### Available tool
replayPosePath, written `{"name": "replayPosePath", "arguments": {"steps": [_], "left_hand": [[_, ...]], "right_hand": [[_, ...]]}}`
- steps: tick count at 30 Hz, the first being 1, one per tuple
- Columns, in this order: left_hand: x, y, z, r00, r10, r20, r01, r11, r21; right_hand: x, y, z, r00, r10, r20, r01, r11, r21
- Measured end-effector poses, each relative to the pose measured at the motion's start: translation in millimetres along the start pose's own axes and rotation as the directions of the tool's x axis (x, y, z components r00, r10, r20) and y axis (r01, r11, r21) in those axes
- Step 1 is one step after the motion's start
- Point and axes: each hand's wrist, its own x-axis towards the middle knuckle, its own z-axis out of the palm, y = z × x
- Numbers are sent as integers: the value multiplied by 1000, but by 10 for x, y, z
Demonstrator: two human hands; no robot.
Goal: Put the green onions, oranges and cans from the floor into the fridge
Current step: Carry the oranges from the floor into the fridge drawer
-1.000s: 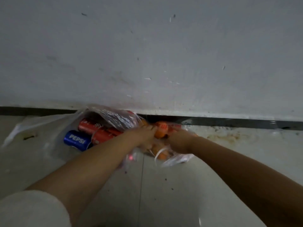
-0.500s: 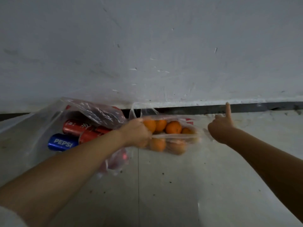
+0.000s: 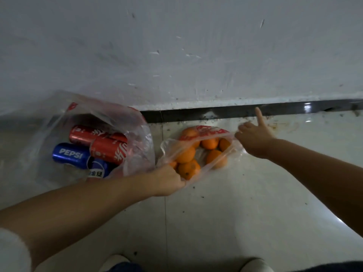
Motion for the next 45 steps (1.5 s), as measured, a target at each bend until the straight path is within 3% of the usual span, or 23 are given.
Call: {"name": "replayPosePath", "arguments": {"steps": [1, 3, 6, 7, 8, 9, 11, 12, 14, 16, 18, 21, 24, 26, 29, 32, 34, 35, 36, 39, 41, 43, 45], "left_hand": [[-17, 58, -26, 997, -13, 81, 8, 998, 59], [-22, 177, -163, 996, 52, 71, -60, 992, 115], [-14, 231, -312, 979, 185, -80, -167, 967, 193], [-24, 209, -328, 977, 203, -63, -192, 969, 156], [-18, 203, -294, 957, 259, -131, -234, 955, 183], [-10, 213, -267, 953, 268, -143, -245, 956, 163], [-42, 279, -207, 969, 238, -72, -234, 970, 63], [-50, 282, -133, 982, 182, -54, -179, 982, 54], [-146, 227, -55, 999, 35, -29, -37, 997, -68], [-198, 164, -78, 996, -93, -10, 85, 941, -328], [-193, 132, -196, 964, -262, 37, 234, 781, -579], [-146, 117, -335, 870, -489, 56, 364, 562, -743], [-160, -8, -365, 741, -666, 91, 354, 273, -894], [-140, -121, -360, 659, -752, 34, 274, 198, -941], [-43, -195, -400, 602, -798, -24, 250, 218, -943], [57, -244, -470, 677, -731, -87, 281, 366, -887], [113, -294, -511, 748, -659, -81, 239, 381, -893], [151, -313, -525, 762, -642, -86, 219, 381, -898], [200, -319, -538, 762, -640, -97, 211, 387, -897], [363, -272, -626, 709, -701, -79, 284, 386, -878], [468, -239, -674, 674, -737, -54, 363, 394, -844], [533, -208, -713, 666, -743, -69, 432, 460, -776], [560, -205, -738, 673, -736, -72, 469, 501, -727]], "right_hand": [[35, -49, -58, 1000, 9, -25, -9, 1000, 19], [59, -180, -232, 991, 18, -131, -9, 998, 69], [3, -477, -321, 906, -238, -349, 287, 954, 93], [-43, -581, -284, 875, -354, -329, 405, 909, 96], [-80, -642, -194, 857, -448, -253, 480, 874, 79], [-127, -652, -153, 857, -473, -205, 505, 850, 150], [-178, -499, -57, 909, -392, -143, 416, 828, 375], [-217, -407, 20, 932, -362, -21, 331, 825, 457], [-322, -216, 174, 961, -225, 162, 119, 861, 495], [-357, -109, 393, 955, -99, 279, -39, 893, 448], [-263, -89, 559, 961, -23, 275, -150, 791, 594], [-98, -122, 435, 961, 96, 260, -270, 542, 796], [-37, -153, 246, 980, 107, 169, -199, 424, 884], [17, -181, 175, 986, 78, 149, -168, 412, 896], [215, -237, 189, 987, 99, 130, -155, 327, 932], [409, -224, 227, 983, 36, 178, -182, 195, 964], [449, -210, 223, 988, -93, 125, -121, 49, 991], [452, -216, 244, 987, -121, 103, -99, 40, 994], [460, -231, 284, 990, -104, 97, -87, 99, 991], [438, -332, 322, 977, 134, 164, -211, 609, 764], [376, -437, 233, 984, 169, -64, -109, 838, 535], [308, -540, 153, 955, 9, -297, 133, 880, 456], [244, -621, 162, 939, -97, -330, 258, 835, 487]]}}
